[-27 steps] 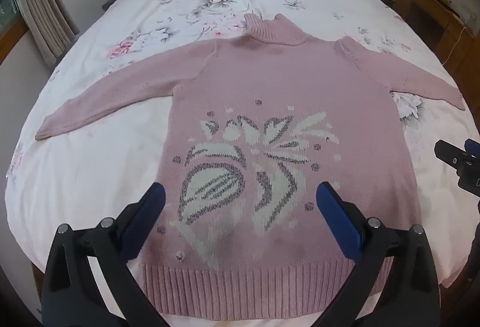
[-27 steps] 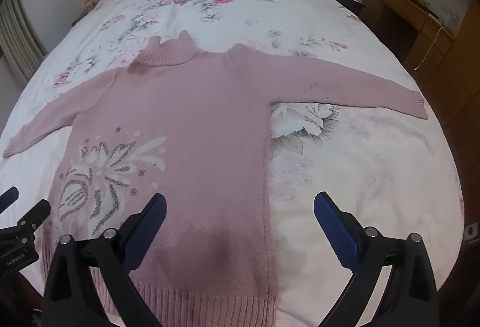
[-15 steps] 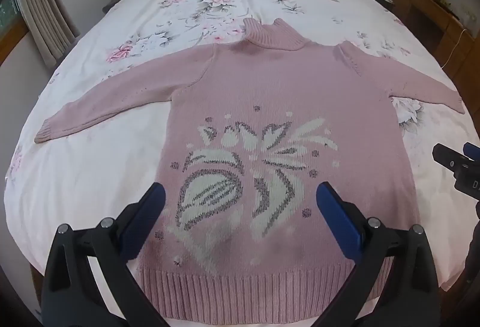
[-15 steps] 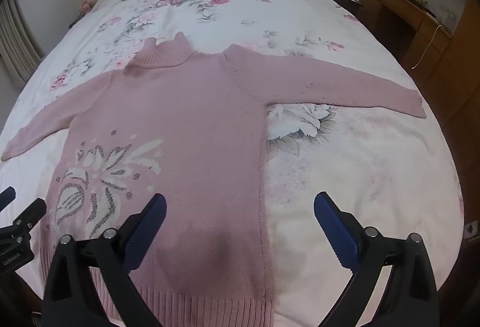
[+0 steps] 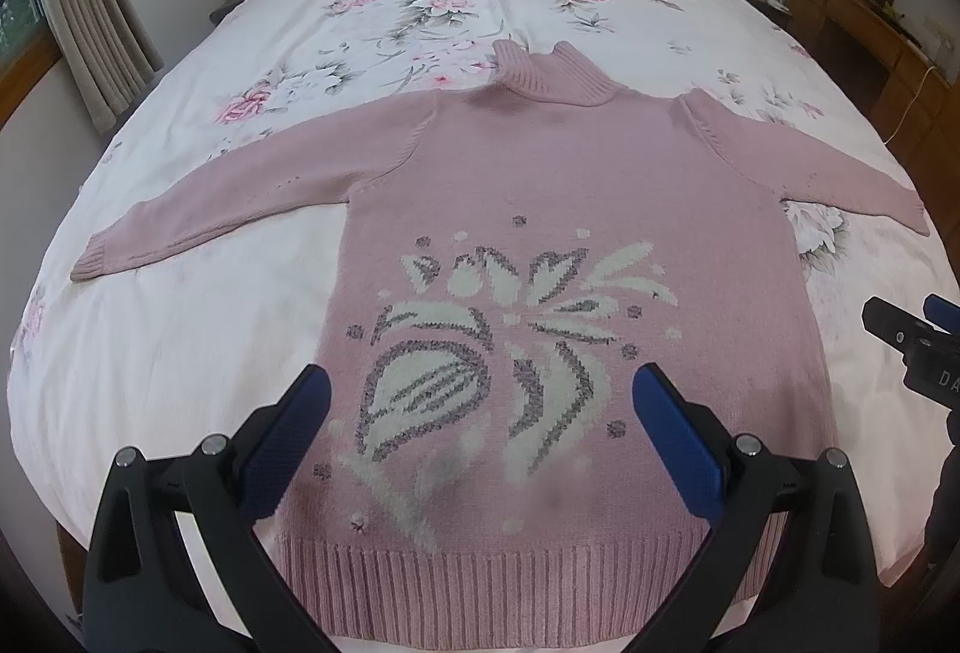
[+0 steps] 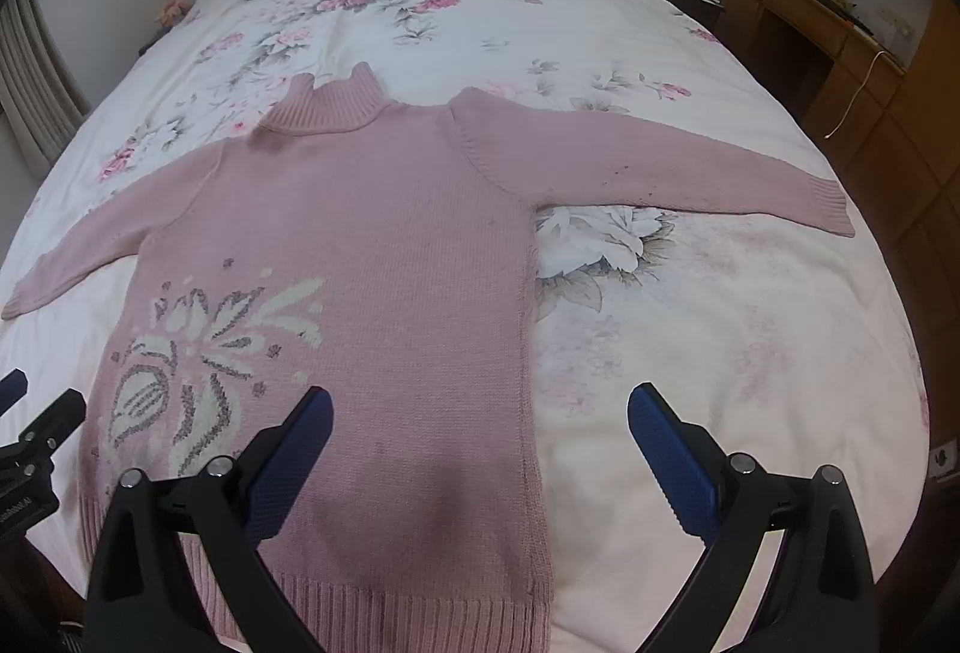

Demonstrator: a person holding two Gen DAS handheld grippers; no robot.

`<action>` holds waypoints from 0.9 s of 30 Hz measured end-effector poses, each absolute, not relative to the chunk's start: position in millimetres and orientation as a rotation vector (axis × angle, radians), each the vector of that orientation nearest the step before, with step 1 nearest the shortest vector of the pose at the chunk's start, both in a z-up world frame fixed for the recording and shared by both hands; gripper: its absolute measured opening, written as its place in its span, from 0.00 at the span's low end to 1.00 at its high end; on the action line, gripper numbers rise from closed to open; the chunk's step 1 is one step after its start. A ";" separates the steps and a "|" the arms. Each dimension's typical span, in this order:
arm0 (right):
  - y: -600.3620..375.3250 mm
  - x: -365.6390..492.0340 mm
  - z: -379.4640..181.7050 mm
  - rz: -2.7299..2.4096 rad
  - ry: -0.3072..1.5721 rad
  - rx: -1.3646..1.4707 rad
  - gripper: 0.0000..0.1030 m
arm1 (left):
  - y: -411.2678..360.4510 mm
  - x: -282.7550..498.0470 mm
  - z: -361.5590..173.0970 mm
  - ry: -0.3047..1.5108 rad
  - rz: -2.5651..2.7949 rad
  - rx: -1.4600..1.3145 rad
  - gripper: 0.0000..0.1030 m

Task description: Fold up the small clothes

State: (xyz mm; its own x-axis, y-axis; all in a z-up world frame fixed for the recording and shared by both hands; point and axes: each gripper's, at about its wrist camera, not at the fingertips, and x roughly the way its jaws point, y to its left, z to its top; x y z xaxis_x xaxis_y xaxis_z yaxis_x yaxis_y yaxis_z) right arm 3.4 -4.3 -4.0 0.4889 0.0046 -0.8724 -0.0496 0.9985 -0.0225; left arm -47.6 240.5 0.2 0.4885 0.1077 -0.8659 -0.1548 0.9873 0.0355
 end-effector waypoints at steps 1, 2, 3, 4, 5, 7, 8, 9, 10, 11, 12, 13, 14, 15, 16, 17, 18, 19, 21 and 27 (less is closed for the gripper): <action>-4.8 3.5 -4.0 0.036 1.061 -0.044 0.96 | 240.5 -47.6 0.2 1.047 0.160 -0.047 0.97; -4.3 3.6 -3.9 0.036 1.060 -0.046 0.96 | 242.4 -47.3 -0.2 1.048 0.159 -0.048 0.97; -4.0 3.4 -4.1 0.035 1.061 -0.047 0.96 | 242.6 -47.4 -0.7 1.047 0.157 -0.049 0.97; -3.9 3.6 -4.2 0.035 1.061 -0.047 0.96 | 242.7 -47.3 -0.5 1.046 0.157 -0.050 0.97; -4.2 3.8 -4.3 0.036 1.060 -0.046 0.96 | 242.9 -47.0 -0.3 1.045 0.157 -0.051 0.97; -3.9 3.7 -4.4 0.037 1.061 -0.047 0.96 | 243.3 -46.7 -0.2 1.045 0.158 -0.049 0.97; -3.7 3.5 -4.5 0.036 1.061 -0.047 0.96 | 243.3 -46.4 -0.4 1.044 0.159 -0.048 0.97; -3.6 3.4 -4.5 0.036 1.061 -0.047 0.96 | 243.4 -46.2 -0.7 1.044 0.159 -0.049 0.97; -3.5 3.3 -4.5 0.036 1.060 -0.046 0.96 | 243.8 -46.0 -1.0 1.045 0.160 -0.049 0.97; -3.4 3.2 -4.6 0.037 1.059 -0.046 0.96 | 243.6 -46.2 -0.5 1.045 0.159 -0.049 0.97; -2.1 3.5 -6.3 0.037 1.059 -0.048 0.96 | 243.6 -46.1 -0.7 1.045 0.159 -0.049 0.97; -2.0 3.5 -6.6 0.035 1.059 -0.048 0.96 | 243.9 -46.5 -0.8 1.046 0.160 -0.050 0.97; -1.9 3.6 -6.9 0.035 1.060 -0.048 0.96 | 244.4 -46.9 -0.6 1.046 0.160 -0.050 0.97; -1.5 3.6 -7.0 0.037 1.062 -0.048 0.96 | 244.6 -46.9 -0.7 1.046 0.160 -0.051 0.97; -0.8 3.5 -7.7 0.037 1.063 -0.048 0.96 | 245.7 -47.4 -0.2 1.046 0.160 -0.052 0.97; -0.5 3.6 -8.0 0.037 1.064 -0.049 0.96 | 245.9 -47.6 -0.2 1.045 0.161 -0.052 0.97; -0.5 3.6 -8.1 0.037 1.064 -0.049 0.96 | 246.1 -47.7 -0.2 1.045 0.162 -0.051 0.97; 0.0 3.4 -8.6 0.037 1.064 -0.050 0.96 | 246.3 -47.9 -0.4 1.045 0.162 -0.051 0.97; 0.4 3.5 -8.9 0.036 1.063 -0.049 0.96 | 246.4 -47.8 -0.6 1.045 0.162 -0.051 0.97; 0.2 3.3 -9.1 0.038 1.064 -0.049 0.96 | 246.4 -47.9 -0.5 1.045 0.161 -0.051 0.97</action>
